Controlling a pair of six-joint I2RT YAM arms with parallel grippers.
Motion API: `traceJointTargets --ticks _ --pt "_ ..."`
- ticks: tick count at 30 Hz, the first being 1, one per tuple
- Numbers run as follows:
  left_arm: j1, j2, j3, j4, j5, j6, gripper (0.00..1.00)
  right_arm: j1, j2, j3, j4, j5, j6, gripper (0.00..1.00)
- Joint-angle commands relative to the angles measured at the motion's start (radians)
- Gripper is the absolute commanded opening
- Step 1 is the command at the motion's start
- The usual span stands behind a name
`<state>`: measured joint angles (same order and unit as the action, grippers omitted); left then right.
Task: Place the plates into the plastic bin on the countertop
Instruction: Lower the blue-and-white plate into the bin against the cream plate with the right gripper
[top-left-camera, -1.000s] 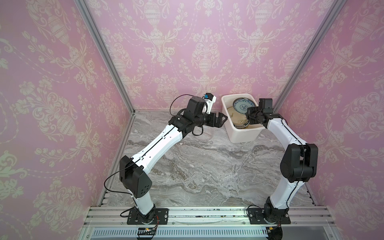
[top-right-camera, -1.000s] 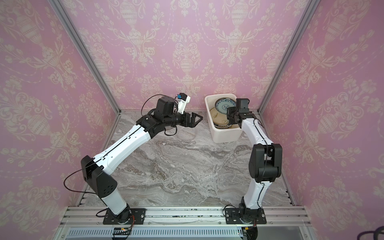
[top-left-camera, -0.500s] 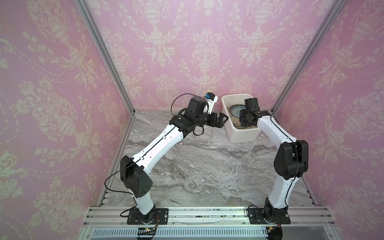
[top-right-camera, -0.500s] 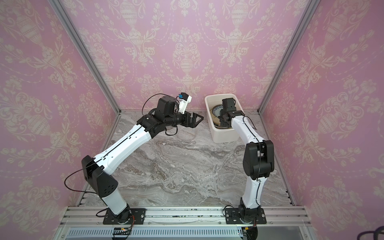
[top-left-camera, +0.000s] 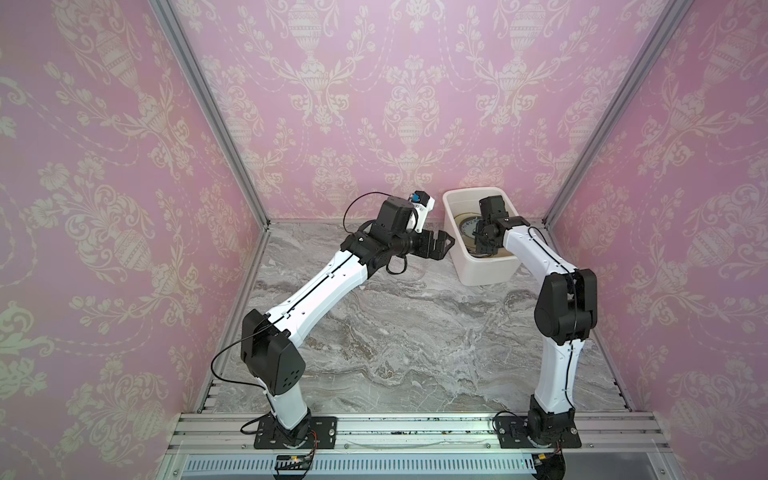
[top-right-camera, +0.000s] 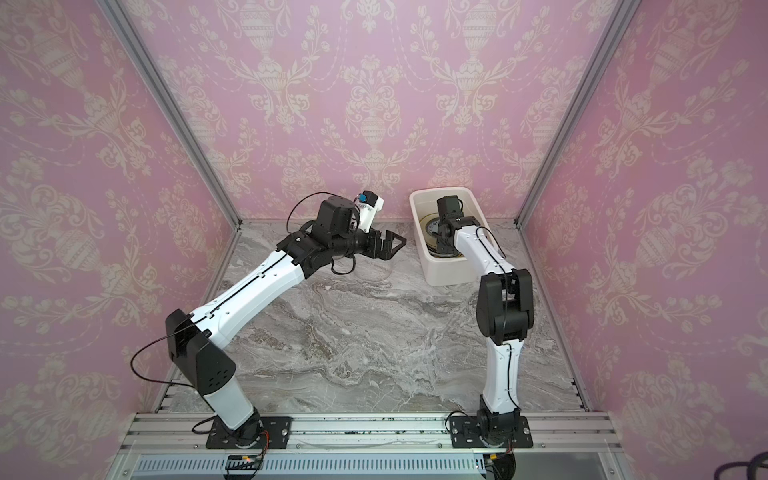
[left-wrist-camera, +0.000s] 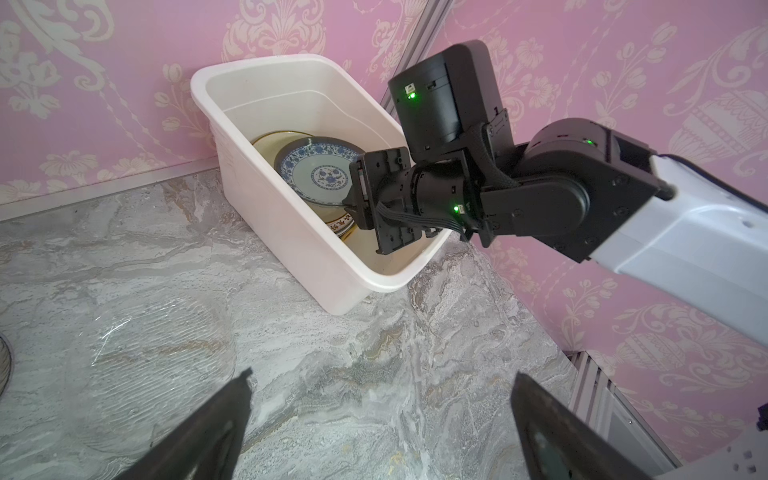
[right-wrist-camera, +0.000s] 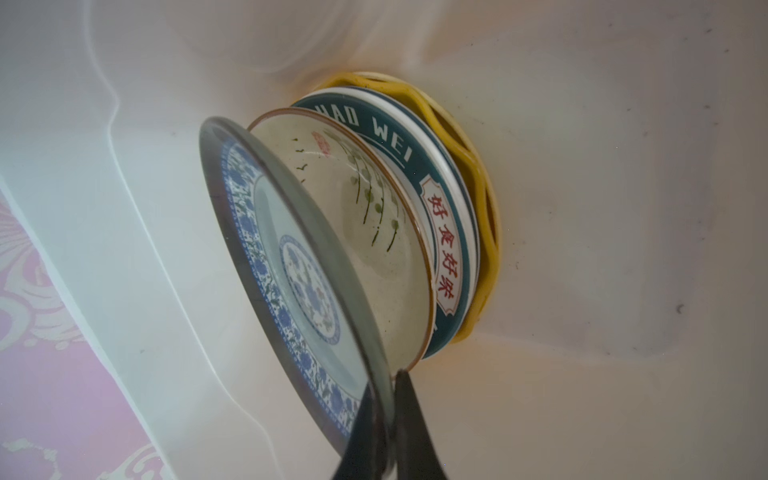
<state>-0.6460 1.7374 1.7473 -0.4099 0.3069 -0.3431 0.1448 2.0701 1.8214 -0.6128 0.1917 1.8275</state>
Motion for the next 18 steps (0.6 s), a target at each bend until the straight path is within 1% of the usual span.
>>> traceJointTargets --ticks 1,9,12,15,18 --pt "-0.001 -0.016 -0.011 -0.007 -0.017 0.040 0.99 0.000 0.023 0.041 -0.027 0.028 0.018 0.00" --pt "0.001 -0.010 -0.014 -0.008 -0.018 0.044 0.99 -0.014 0.054 0.040 -0.020 0.025 0.017 0.00" --pt "0.002 -0.006 -0.015 -0.008 -0.017 0.045 0.99 -0.020 0.064 0.042 -0.013 0.020 0.016 0.05" --pt "0.004 -0.003 -0.014 -0.008 -0.023 0.047 0.99 -0.025 0.078 0.055 -0.019 0.014 0.014 0.15" --pt "0.006 0.003 -0.013 -0.005 -0.027 0.045 0.99 -0.030 0.085 0.059 -0.016 0.009 0.016 0.18"
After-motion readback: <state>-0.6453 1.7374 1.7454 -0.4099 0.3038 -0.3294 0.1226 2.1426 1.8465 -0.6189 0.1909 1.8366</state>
